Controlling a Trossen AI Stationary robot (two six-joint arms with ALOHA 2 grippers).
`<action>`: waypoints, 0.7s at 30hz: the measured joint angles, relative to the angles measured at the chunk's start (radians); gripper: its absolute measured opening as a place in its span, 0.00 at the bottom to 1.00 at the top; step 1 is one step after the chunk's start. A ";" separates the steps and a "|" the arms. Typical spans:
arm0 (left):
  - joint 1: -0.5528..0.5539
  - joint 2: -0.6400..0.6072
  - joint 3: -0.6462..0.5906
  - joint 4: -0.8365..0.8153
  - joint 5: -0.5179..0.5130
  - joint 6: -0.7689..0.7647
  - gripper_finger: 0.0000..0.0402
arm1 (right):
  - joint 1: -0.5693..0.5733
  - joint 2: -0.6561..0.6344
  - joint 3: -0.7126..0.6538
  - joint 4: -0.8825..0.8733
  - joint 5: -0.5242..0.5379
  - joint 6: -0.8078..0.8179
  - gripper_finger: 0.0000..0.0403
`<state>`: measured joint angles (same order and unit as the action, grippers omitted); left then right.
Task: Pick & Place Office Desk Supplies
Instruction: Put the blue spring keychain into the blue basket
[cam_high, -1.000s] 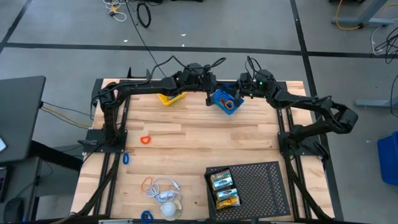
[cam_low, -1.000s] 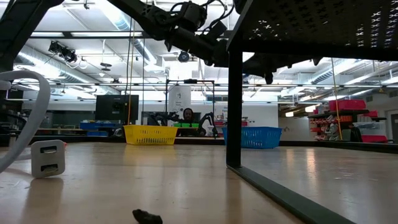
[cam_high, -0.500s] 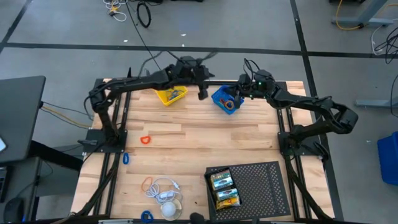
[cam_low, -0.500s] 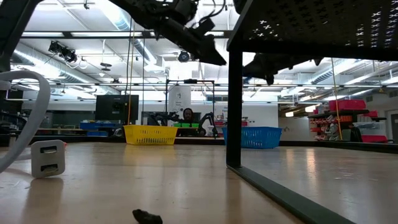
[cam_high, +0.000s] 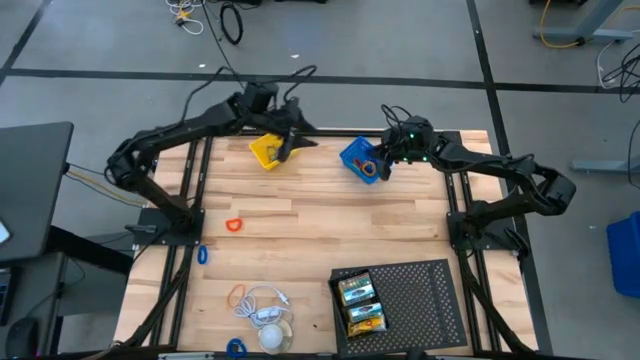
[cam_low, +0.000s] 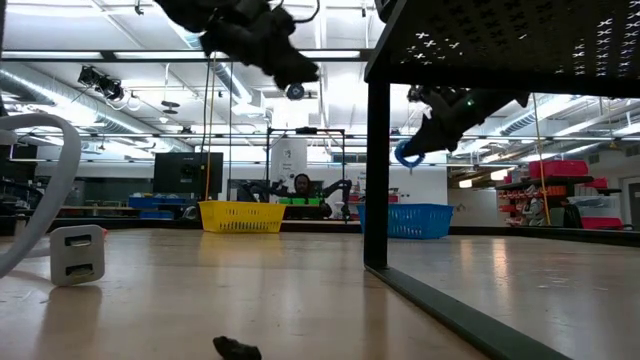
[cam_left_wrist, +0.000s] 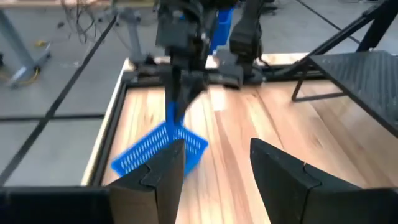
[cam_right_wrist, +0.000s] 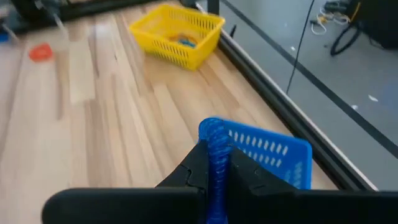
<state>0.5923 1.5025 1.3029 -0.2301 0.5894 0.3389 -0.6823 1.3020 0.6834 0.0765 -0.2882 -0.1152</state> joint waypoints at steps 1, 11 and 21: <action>0.009 -0.021 -0.040 0.018 -0.009 -0.017 0.46 | 0.000 0.000 0.000 -0.015 0.007 -0.013 0.06; 0.037 -0.297 -0.518 0.480 -0.031 -0.193 0.46 | 0.002 0.022 0.026 -0.181 0.027 -0.056 0.06; -0.003 -0.523 -0.796 0.682 -0.175 -0.298 0.46 | 0.059 0.201 0.278 -0.487 0.101 -0.085 0.06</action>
<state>0.5889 0.9796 0.5066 0.4519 0.4146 0.0407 -0.6230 1.5033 0.9613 -0.4108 -0.1876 -0.2002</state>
